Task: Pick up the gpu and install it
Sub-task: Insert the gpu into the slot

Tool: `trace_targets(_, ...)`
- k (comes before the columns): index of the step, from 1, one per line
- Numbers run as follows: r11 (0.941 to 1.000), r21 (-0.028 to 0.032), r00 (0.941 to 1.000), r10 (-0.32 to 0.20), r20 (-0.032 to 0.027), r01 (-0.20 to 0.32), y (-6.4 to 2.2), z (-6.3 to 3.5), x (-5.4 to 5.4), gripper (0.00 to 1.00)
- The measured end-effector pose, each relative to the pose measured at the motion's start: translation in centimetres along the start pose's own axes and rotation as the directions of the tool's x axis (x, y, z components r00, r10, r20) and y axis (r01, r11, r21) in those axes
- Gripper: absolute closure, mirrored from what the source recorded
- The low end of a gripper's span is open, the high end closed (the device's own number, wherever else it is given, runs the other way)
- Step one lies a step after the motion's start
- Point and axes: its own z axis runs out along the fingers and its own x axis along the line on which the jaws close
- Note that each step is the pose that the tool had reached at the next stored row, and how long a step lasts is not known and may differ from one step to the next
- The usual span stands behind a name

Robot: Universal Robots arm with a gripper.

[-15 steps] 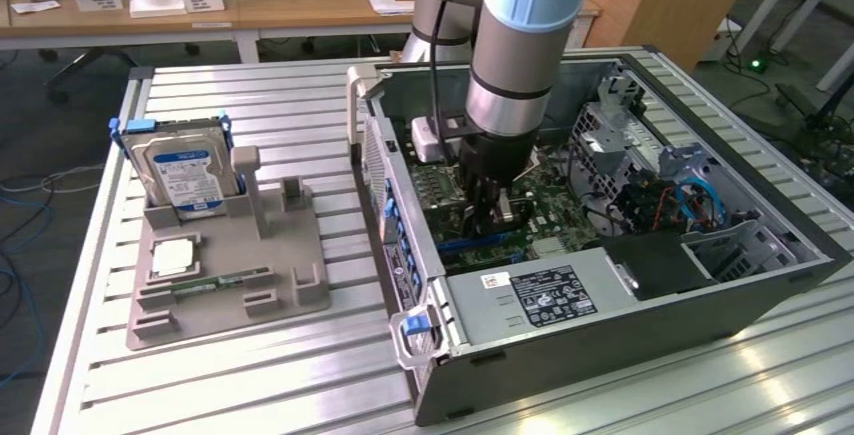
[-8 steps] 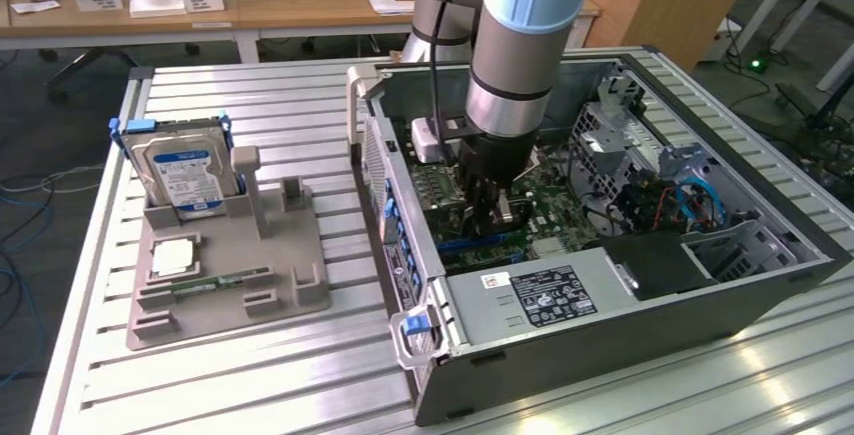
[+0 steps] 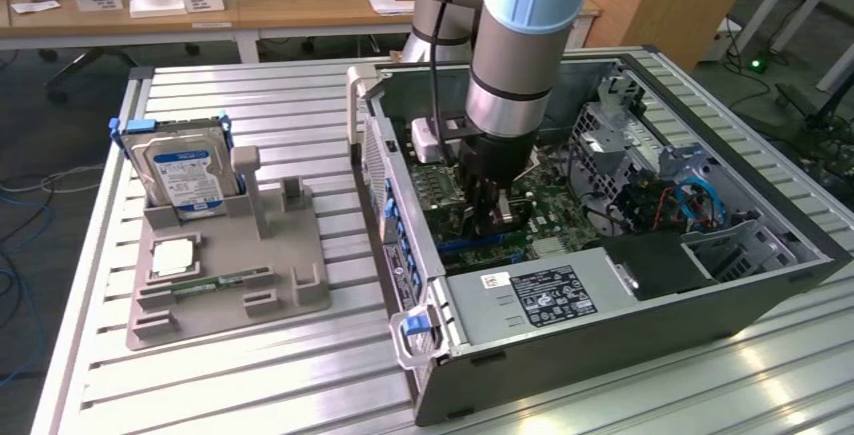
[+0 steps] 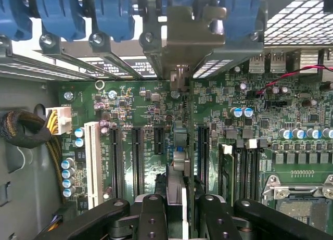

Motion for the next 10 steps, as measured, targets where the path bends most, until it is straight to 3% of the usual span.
trace_targets(10, 1.0, -0.0001, 1.0, 0.0, -0.0003, 0.0, 0.0, 0.18, 0.0, 0.72)
